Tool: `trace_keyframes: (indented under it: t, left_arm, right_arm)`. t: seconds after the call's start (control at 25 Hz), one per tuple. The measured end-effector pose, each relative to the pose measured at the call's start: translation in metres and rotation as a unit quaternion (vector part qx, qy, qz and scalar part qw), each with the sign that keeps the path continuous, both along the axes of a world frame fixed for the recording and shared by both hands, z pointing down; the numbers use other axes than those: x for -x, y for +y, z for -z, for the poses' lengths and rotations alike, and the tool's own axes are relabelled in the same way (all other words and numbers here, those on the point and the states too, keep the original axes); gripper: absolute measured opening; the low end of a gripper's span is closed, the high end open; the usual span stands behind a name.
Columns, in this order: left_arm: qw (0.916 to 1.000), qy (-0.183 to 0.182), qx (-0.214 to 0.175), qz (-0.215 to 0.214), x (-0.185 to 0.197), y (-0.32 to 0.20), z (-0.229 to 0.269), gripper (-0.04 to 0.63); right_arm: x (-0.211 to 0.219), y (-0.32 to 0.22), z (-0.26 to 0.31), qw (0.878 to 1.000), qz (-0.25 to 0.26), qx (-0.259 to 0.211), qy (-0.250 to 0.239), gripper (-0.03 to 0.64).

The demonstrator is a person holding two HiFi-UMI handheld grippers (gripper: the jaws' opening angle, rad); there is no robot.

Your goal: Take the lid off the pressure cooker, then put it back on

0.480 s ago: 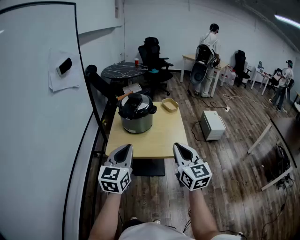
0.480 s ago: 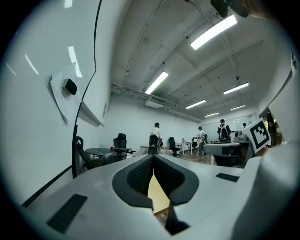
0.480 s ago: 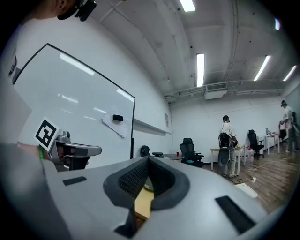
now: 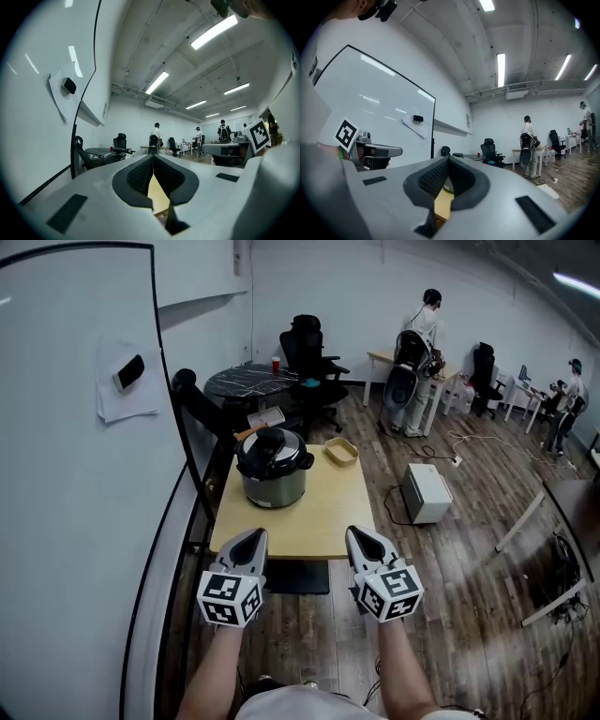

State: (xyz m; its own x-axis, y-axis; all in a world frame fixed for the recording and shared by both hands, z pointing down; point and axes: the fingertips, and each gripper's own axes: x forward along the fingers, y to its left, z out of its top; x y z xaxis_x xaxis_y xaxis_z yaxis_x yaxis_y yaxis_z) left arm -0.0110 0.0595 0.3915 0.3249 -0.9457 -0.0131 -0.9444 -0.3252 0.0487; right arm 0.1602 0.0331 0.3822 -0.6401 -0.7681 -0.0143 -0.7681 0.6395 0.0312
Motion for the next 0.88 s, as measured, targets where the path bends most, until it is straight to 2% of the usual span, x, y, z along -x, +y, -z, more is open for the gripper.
trace_keyframes:
  t: [0.4,0.44,0.56,0.64,0.72,0.88]
  left_arm:
    - [1.0000,0.002,0.002,0.009,-0.002,0.000,-0.003,0.014]
    - [0.9999,0.003,0.003,0.010,-0.003,0.000,-0.004,0.014]
    - [0.9999,0.005,0.005,0.011,-0.005,0.001,-0.005,0.014]
    - [0.9999,0.004,0.004,0.012,-0.005,0.001,-0.004,0.014]
    - [0.9999,0.004,0.002,0.014,-0.004,0.001,-0.002,0.014]
    - [0.9998,0.005,0.000,0.017,-0.001,0.000,-0.001,0.014]
  right_arm:
    - [0.002,-0.002,-0.001,1.000,0.014,0.000,-0.003,0.014]
    - [0.003,-0.002,-0.001,1.000,0.019,0.000,-0.004,0.055]
    - [0.005,-0.001,-0.001,1.000,0.029,0.000,-0.001,0.283]
    - [0.006,-0.002,0.000,1.000,0.031,-0.004,-0.003,0.383]
    - [0.008,-0.004,0.002,0.999,0.032,-0.007,-0.003,0.423]
    - [0.011,-0.008,0.004,0.999,0.037,-0.010,0.002,0.426]
